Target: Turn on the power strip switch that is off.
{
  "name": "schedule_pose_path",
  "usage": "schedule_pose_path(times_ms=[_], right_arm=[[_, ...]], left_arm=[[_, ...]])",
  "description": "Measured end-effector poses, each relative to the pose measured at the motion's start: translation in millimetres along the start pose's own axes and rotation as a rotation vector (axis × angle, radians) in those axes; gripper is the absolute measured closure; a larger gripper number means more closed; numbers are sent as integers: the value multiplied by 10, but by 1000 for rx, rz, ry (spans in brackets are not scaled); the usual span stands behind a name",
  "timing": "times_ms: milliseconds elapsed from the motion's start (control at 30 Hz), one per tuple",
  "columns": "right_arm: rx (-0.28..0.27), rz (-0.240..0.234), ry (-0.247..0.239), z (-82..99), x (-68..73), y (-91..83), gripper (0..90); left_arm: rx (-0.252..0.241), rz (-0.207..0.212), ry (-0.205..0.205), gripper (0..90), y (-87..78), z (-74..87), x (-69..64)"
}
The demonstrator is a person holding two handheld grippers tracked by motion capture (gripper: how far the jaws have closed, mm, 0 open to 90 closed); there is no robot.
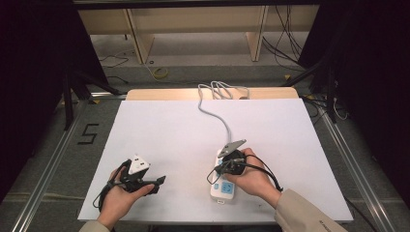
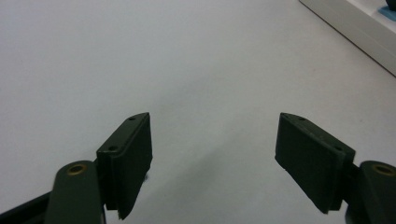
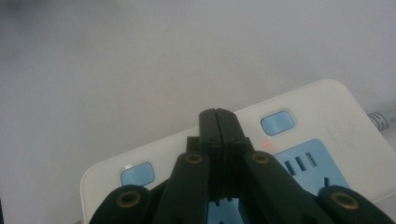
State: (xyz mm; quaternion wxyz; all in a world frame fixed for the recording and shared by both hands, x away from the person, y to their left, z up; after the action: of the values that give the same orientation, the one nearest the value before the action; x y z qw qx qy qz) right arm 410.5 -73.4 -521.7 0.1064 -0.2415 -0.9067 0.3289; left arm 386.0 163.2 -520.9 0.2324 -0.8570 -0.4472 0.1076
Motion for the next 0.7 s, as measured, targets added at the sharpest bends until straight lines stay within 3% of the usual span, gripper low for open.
schedule_pose_path(times_ms=[700], right_arm=[[48,16,-22,-11,13,20,900]], left_arm=[[3,-2,1,269,0,2,-1]])
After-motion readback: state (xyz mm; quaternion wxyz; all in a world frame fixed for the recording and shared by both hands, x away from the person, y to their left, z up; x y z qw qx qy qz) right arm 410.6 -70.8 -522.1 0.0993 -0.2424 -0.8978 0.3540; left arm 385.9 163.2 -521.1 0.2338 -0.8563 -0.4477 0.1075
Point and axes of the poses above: each handheld gripper's, and its own axes: y roughly forward along the jaws, z roughly out of its underside, x roughly to its left, the point moved 9 cm from there along y, roughly forward along the jaws, and after that the axes turned 12 degrees about -x, right-handed, at the moved point
